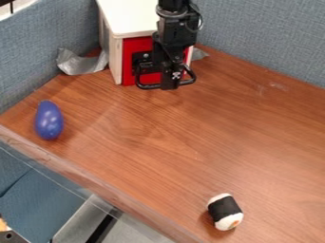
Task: Open the drawer
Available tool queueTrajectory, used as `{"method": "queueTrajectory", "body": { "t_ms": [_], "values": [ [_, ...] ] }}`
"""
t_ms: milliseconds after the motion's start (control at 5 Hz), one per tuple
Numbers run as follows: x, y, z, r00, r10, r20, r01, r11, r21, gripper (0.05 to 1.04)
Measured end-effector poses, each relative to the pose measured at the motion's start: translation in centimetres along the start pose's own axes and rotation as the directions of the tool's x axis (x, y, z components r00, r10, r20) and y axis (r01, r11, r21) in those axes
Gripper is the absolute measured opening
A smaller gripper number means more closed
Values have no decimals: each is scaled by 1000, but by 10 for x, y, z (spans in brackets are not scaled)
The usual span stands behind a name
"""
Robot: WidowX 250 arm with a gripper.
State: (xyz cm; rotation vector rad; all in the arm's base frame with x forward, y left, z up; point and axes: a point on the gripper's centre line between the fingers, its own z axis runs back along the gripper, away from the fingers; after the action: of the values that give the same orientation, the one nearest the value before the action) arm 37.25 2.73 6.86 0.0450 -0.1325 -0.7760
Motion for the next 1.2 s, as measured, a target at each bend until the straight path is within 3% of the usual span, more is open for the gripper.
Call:
{"method": "queueTrajectory", "body": {
  "t_ms": [600,800,1200],
  "values": [
    [-3,-3,-18,1000,22,6,-22,1000,3,999],
    [-3,-3,-27,999,38,7,-38,999,0,949],
    [-3,-3,-33,997,73,20,-73,997,15,350]
  ]
}}
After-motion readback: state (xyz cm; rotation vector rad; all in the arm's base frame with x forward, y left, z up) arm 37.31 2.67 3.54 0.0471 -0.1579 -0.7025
